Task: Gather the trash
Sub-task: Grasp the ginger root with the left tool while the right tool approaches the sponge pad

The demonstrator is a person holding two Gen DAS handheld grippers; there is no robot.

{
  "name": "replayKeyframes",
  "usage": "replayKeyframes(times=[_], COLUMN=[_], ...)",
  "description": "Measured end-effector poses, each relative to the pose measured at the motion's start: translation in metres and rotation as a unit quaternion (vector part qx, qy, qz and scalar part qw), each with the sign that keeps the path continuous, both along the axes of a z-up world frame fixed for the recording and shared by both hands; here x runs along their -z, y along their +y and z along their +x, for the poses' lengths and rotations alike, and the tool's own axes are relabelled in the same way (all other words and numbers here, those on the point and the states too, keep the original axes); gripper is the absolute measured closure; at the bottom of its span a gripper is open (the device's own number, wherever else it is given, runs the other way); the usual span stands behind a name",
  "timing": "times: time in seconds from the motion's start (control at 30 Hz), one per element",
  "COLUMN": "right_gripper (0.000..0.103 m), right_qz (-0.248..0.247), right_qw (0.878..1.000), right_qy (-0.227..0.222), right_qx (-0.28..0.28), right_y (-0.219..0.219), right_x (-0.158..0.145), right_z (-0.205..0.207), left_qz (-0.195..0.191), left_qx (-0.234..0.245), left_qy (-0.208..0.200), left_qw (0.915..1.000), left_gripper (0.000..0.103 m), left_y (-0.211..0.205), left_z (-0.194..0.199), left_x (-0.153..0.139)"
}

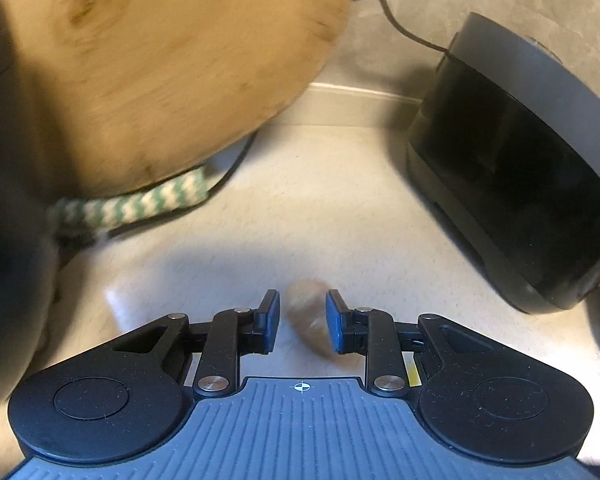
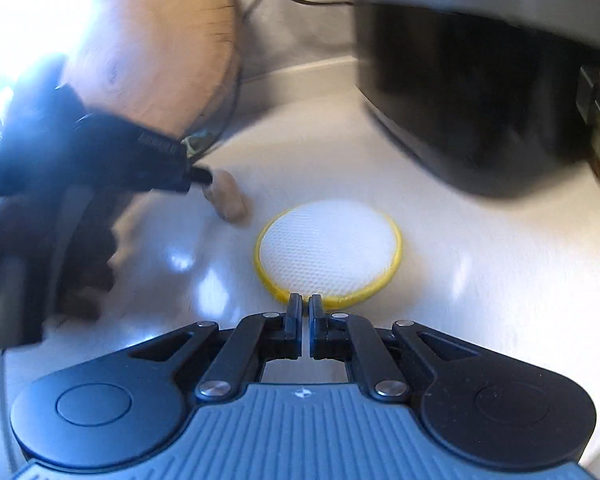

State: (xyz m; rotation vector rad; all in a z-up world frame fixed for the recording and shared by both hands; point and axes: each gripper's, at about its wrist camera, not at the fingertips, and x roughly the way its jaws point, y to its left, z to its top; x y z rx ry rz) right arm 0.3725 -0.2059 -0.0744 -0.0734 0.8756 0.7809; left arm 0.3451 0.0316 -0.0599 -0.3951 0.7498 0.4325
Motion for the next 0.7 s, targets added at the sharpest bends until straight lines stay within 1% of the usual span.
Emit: replayKeyframes(times=[0.07, 0.1, 0.17, 0.23, 0.27, 0.3, 0.33, 0.37, 0.4, 0.47, 0.5, 0.6, 0.7], right_gripper=[0.099, 0.098, 0.097, 0.093, 0.087, 0.079, 0.076, 0.069, 0.063, 0.056, 0.054, 0.053, 0.053], right_qz=[0.01, 0.015, 0.024, 0.029, 0.031, 0.033, 0.035, 0.037, 0.04, 0.046, 0.05, 0.062, 0.061], right_qw=[1.0, 0.999, 0.998, 0.997, 0.997, 0.996, 0.996, 0.995, 0.995, 0.994, 0.994, 0.992, 0.992], right_qy=[0.021, 0.029, 0.041, 0.046, 0.046, 0.045, 0.044, 0.043, 0.043, 0.042, 0.043, 0.048, 0.049], right_qx=[0.015, 0.022, 0.037, 0.053, 0.06, 0.066, 0.072, 0.076, 0.079, 0.087, 0.091, 0.1, 0.1], right_y=[-0.012, -0.016, -0.025, -0.031, -0.035, -0.037, -0.04, -0.042, -0.043, -0.048, -0.048, -0.06, -0.056], right_x=[0.006, 0.009, 0.014, 0.017, 0.018, 0.018, 0.018, 0.018, 0.018, 0.016, 0.016, 0.016, 0.016], right_z=[-0.007, -0.01, -0.015, -0.018, -0.019, -0.02, -0.022, -0.022, -0.023, -0.024, -0.023, -0.029, -0.033], left_qz=[0.02, 0.039, 0.079, 0.117, 0.126, 0.119, 0.099, 0.087, 0.081, 0.085, 0.09, 0.106, 0.11], left_qx=[0.012, 0.021, 0.039, 0.051, 0.052, 0.055, 0.06, 0.061, 0.063, 0.08, 0.092, 0.124, 0.136], left_qy=[0.007, 0.009, 0.026, 0.047, 0.054, 0.054, 0.055, 0.057, 0.057, 0.05, 0.046, 0.043, 0.042], left_qw=[0.9997, 0.999, 0.9957, 0.9907, 0.9892, 0.9899, 0.9917, 0.9928, 0.993, 0.992, 0.9906, 0.9856, 0.9836], left_gripper=[0.069, 0.068, 0.066, 0.066, 0.062, 0.061, 0.06, 0.061, 0.061, 0.062, 0.062, 0.062, 0.063], left_y=[-0.005, -0.01, -0.017, -0.022, -0.023, -0.02, -0.017, -0.015, -0.016, -0.02, -0.022, -0.027, -0.026], left_z=[0.013, 0.019, 0.031, 0.039, 0.04, 0.04, 0.04, 0.039, 0.036, 0.028, 0.023, 0.012, 0.009], left_x=[0.002, 0.002, 0.007, 0.013, 0.015, 0.017, 0.019, 0.019, 0.02, 0.019, 0.019, 0.02, 0.023])
